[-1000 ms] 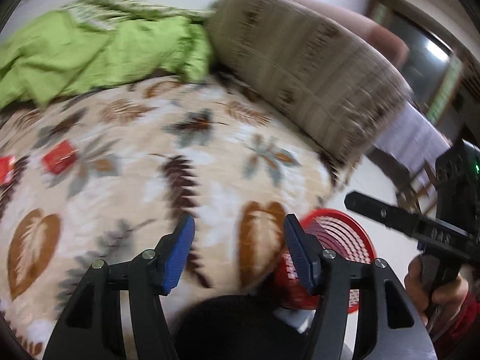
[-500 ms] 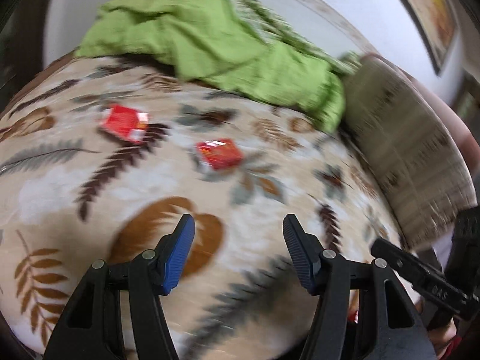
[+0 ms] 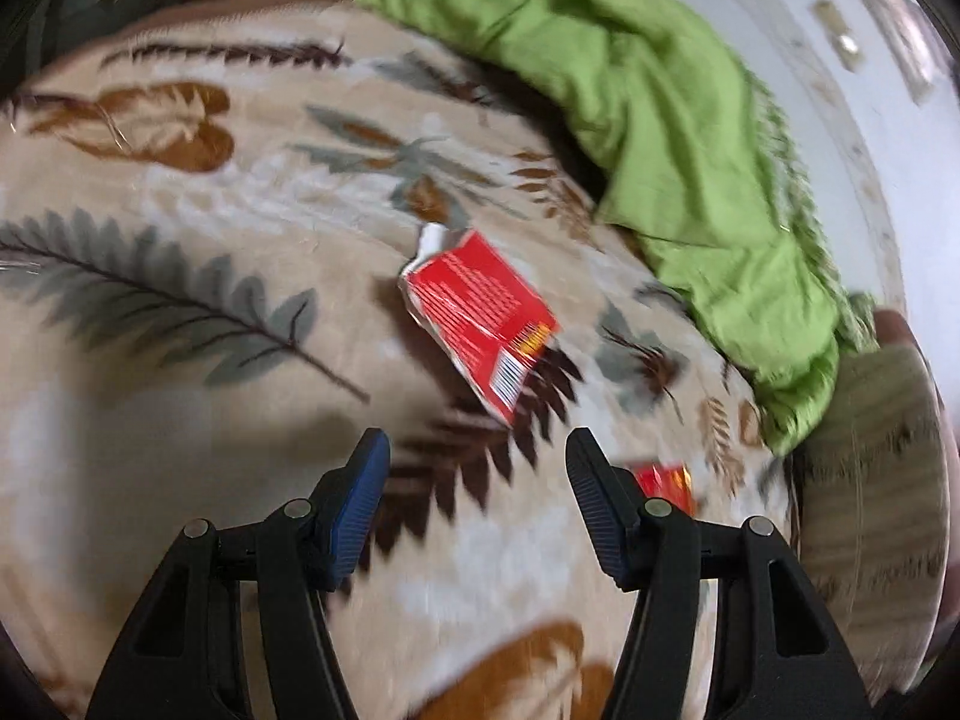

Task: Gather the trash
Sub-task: 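Grasp the torn red cigarette box with the left tool, then grasp the red Chunghwa cigarette pack with the right tool while the left tool holds the box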

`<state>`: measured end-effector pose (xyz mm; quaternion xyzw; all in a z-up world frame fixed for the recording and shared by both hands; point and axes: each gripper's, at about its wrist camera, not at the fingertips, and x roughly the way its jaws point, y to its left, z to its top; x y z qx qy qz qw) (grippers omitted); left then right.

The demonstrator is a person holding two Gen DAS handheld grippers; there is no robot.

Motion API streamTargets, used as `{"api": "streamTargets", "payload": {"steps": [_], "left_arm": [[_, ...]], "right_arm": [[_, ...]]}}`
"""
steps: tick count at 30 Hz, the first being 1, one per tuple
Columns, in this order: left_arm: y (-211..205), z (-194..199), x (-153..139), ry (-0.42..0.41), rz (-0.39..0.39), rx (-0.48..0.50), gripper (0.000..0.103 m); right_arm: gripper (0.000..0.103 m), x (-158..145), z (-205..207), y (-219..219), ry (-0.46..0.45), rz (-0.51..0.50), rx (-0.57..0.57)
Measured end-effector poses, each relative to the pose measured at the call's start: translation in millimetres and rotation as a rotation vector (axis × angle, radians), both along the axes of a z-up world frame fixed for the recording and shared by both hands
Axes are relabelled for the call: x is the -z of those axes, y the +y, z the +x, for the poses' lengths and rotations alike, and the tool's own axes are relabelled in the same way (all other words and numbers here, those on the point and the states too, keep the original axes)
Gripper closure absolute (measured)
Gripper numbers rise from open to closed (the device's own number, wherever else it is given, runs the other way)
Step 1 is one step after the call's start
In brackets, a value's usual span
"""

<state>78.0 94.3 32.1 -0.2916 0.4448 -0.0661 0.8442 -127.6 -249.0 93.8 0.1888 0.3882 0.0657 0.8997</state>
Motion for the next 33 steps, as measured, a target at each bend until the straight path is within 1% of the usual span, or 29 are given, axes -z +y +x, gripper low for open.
{"api": "streamTargets", "payload": {"steps": [2, 4, 5, 6, 7, 9, 11, 13, 15, 21, 23, 25, 27, 29, 31, 33], "left_arm": [[-3, 18, 9, 0.003, -0.023, -0.017, 0.044], [-9, 32, 13, -0.001, -0.014, -0.019, 0.044], [-12, 38, 15, -0.007, -0.017, -0.017, 0.047], [-15, 43, 18, -0.012, -0.024, -0.009, 0.059], [-20, 50, 22, -0.006, -0.022, 0.004, 0.073], [-23, 55, 27, -0.002, -0.003, 0.006, 0.086], [-24, 56, 30, -0.02, 0.013, 0.011, 0.09], [-22, 57, 29, -0.027, -0.009, 0.021, 0.095], [-20, 52, 24, -0.047, -0.002, 0.019, 0.098], [-36, 29, -6, -0.176, 0.159, 0.081, 0.098], [-40, 26, -13, -0.212, 0.206, 0.096, 0.098], [-41, 24, -16, -0.227, 0.233, 0.098, 0.098], [-40, 23, -17, -0.235, 0.251, 0.102, 0.098], [-39, 23, -19, -0.243, 0.268, 0.1, 0.098], [-36, 22, -21, -0.248, 0.267, 0.095, 0.098], [-35, 22, -22, -0.253, 0.266, 0.095, 0.098]], "right_arm": [[0.053, 2, 8, -1, 0.006, -0.003, -0.004], [0.053, 4, 20, -3, 0.008, 0.0, -0.012], [0.053, 4, 28, -3, 0.006, -0.003, -0.017], [0.053, 5, 33, -3, 0.005, -0.008, -0.021], [0.053, 5, 42, -2, 0.004, -0.014, -0.028], [0.053, 5, 61, 0, -0.002, -0.013, -0.047], [0.053, 7, 83, 3, 0.007, -0.015, -0.069], [0.053, 9, 107, 7, 0.007, -0.01, -0.087], [0.053, 13, 129, 10, 0.006, -0.007, -0.1], [0.053, 34, 221, 23, 0.044, 0.041, -0.141], [0.053, 45, 246, 28, 0.084, 0.059, -0.18], [0.053, 57, 264, 34, 0.122, 0.046, -0.194], [0.053, 66, 270, 38, 0.153, 0.051, -0.223], [0.054, 72, 268, 42, 0.192, 0.043, -0.252], [0.053, 74, 251, 46, 0.213, 0.024, -0.289], [0.053, 75, 233, 47, 0.23, 0.027, -0.318]]}}
